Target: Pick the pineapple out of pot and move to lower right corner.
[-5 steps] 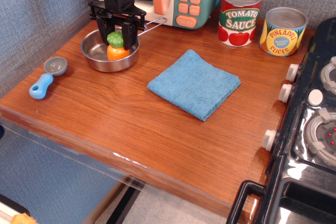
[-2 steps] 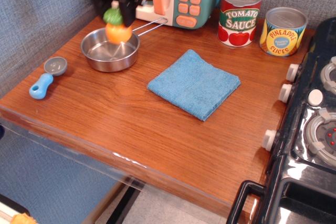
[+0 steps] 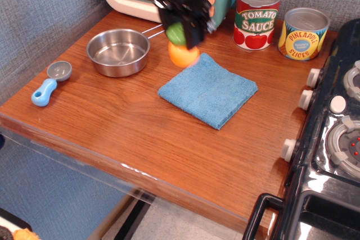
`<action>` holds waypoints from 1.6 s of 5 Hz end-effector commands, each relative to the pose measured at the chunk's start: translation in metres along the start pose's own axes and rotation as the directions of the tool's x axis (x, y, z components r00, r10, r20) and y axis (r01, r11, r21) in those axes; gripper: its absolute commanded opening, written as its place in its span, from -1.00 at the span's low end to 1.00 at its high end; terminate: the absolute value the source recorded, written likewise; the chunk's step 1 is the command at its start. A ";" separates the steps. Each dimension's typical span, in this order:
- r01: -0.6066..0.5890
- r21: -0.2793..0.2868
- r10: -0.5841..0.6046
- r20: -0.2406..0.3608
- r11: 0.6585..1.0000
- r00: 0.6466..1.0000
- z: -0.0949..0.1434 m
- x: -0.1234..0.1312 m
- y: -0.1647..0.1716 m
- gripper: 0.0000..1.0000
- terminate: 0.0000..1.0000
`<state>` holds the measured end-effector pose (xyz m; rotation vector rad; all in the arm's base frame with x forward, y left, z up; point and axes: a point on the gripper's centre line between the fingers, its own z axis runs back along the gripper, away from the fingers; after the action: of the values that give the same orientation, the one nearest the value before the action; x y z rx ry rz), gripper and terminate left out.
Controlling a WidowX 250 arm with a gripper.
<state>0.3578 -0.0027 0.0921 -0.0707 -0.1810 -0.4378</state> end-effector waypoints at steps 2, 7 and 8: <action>0.320 -0.041 -0.322 -0.027 0.946 0.947 -0.004 -0.021 -0.147 -1.00 -1.00; 0.159 -0.036 -0.163 -0.205 0.987 0.965 -0.027 -0.076 -0.138 -1.00 -1.00; 0.138 -0.042 -0.144 -0.236 0.990 0.961 -0.033 -0.077 -0.138 1.00 -1.00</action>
<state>0.2437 -0.1068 0.0333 -0.0283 0.0976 -0.5910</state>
